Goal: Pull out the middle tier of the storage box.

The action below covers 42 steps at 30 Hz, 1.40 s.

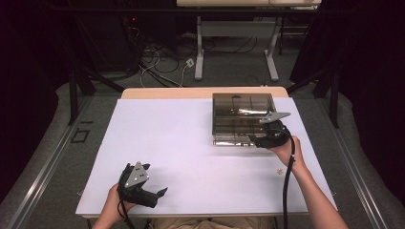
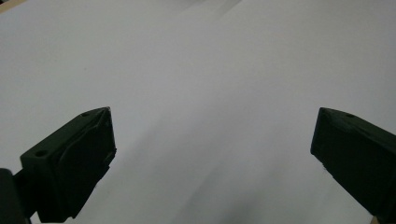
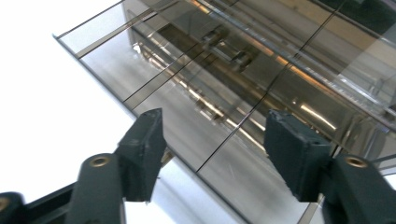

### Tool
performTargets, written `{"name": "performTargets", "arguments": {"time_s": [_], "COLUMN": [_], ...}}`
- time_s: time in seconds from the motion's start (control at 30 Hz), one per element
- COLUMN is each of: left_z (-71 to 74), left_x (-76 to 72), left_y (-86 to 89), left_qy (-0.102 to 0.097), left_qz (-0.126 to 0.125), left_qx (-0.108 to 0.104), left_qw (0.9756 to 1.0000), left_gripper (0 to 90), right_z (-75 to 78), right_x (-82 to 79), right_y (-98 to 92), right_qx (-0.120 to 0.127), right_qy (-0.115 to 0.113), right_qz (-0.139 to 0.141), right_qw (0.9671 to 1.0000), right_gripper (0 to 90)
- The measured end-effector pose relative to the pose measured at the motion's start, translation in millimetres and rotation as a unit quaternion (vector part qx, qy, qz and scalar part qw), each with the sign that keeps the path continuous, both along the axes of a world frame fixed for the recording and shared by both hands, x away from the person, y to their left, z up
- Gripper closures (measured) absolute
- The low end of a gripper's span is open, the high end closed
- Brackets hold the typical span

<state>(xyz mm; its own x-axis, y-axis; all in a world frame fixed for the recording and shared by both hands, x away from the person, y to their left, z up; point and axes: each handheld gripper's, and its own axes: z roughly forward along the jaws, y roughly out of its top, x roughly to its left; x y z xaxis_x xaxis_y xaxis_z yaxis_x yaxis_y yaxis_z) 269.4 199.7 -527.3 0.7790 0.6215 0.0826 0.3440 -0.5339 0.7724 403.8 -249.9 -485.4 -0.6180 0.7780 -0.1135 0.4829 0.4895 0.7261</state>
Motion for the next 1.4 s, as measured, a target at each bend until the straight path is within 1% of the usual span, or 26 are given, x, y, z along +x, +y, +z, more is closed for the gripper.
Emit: {"name": "performTargets", "arguments": {"time_s": [0.07, 0.17, 0.2, 0.27, 0.37, 0.4, 0.5, 0.53, 0.57, 0.63, 0.7, 0.83, 0.87, 0.9, 1.03, 1.1, 1.17, 1.2, 1.3, 1.33, 1.4], "left_z": [-0.2, -0.8, -0.7, -0.8, -0.7, -0.3, -0.2, -0.2, -0.1, -0.1, -0.1, -0.1, -0.1, -0.2, -0.1, -0.1, -0.1, -0.1, -0.1, 0.0, -0.1], "left_x": [-0.1, 0.1, 0.1, 0.1, 0.1, -0.1, -0.2, -0.2, -0.2, -0.2, -0.2, -0.3, -0.3, -0.3, -0.4, -0.2, -0.1, -0.2, -0.5, -0.3, -0.2], "left_y": [0.3, 0.2, 0.2, 0.1, -0.1, 0.1, 0.2, 0.1, 0.2, -0.1, -0.2, 0.1, 0.2, 0.1, -0.4, -0.2, -0.3, -0.4, -0.5, -0.2, -0.2], "left_qy": [0.001, 0.000, 0.000, 0.000, 0.000, 0.001, 0.001, 0.001, 0.002, 0.002, 0.002, 0.002, 0.002, 0.002, 0.001, 0.002, 0.002, 0.001, 0.001, 0.001, 0.002], "left_qz": [0.001, 0.003, 0.003, 0.003, 0.002, 0.001, 0.001, 0.001, 0.001, -0.001, -0.001, -0.001, -0.001, -0.001, -0.001, -0.002, -0.002, -0.002, -0.001, -0.001, -0.001], "left_qx": [0.001, -0.001, -0.001, -0.001, -0.001, 0.001, 0.001, 0.001, 0.001, 0.002, 0.003, 0.001, 0.002, 0.002, 0.001, 0.002, 0.002, 0.002, 0.001, 0.002, 0.002], "left_qw": [1.0000, 1.0000, 1.0000, 1.0000, 1.0000, 1.0000, 1.0000, 1.0000, 1.0000, 1.0000, 1.0000, 1.0000, 1.0000, 1.0000, 1.0000, 1.0000, 1.0000, 1.0000, 1.0000, 1.0000, 1.0000], "left_gripper": [0.0, 0.0, 0.1, 0.0, 0.0, 0.0, 0.0, 0.0, 0.0, 0.1, 0.0, 0.0, 0.1, 0.0, 0.0, 0.0, 0.0, 0.0, 0.0, 0.0, 0.0], "right_z": [0.3, 1.7, 2.0, 1.7, 2.2, 1.7, 1.2, 0.6, 0.4, 0.0, 0.7, -0.3, 0.1, -1.1, -2.7, -3.8, -6.0, -6.4, -9.0, -9.1, -11.7], "right_x": [-2.2, -5.6, -6.9, -10.2, -16.4, -18.2, -25.5, -27.8, -30.7, -35.6, -40.0, -48.9, -51.4, -53.3, -60.8, -64.0, -66.9, -68.1, -73.0, -75.1, -79.7], "right_y": [0.7, 1.7, 2.4, 3.0, 1.8, 1.3, -0.3, -0.8, -1.0, -0.9, -1.3, -1.7, -1.8, -1.6, -3.8, -4.8, -5.6, -6.4, -7.6, -8.4, -9.4], "right_qx": [0.001, 0.001, 0.002, 0.008, 0.008, 0.008, 0.009, 0.011, 0.006, 0.009, 0.007, 0.015, 0.006, 0.008, 0.011, 0.000, 0.004, 0.000, 0.004, 0.001, 0.006], "right_qy": [0.003, 0.004, 0.009, 0.011, 0.020, 0.016, 0.020, 0.022, 0.022, 0.023, 0.020, 0.021, 0.028, 0.023, 0.027, 0.032, 0.035, 0.037, 0.037, 0.041, 0.041], "right_qz": [0.004, 0.012, 0.014, 0.016, 0.020, 0.024, 0.025, 0.027, 0.026, 0.028, 0.030, 0.032, 0.035, 0.036, 0.038, 0.039, 0.038, 0.040, 0.043, 0.043, 0.043], "right_qw": [1.0000, 0.9999, 0.9999, 0.9998, 0.9996, 0.9996, 0.9994, 0.9993, 0.9994, 0.9993, 0.9993, 0.9992, 0.9990, 0.9991, 0.9989, 0.9987, 0.9987, 0.9985, 0.9984, 0.9982, 0.9982], "right_gripper": [31.0, 26.8, 25.3, 23.0, 19.9, 19.4, 16.5, 16.3, 15.5, 14.8, 14.1, 10.9, 10.2, 9.1, 7.7, 4.9, 4.0, 3.8, 3.0, 2.6, 1.5]}}
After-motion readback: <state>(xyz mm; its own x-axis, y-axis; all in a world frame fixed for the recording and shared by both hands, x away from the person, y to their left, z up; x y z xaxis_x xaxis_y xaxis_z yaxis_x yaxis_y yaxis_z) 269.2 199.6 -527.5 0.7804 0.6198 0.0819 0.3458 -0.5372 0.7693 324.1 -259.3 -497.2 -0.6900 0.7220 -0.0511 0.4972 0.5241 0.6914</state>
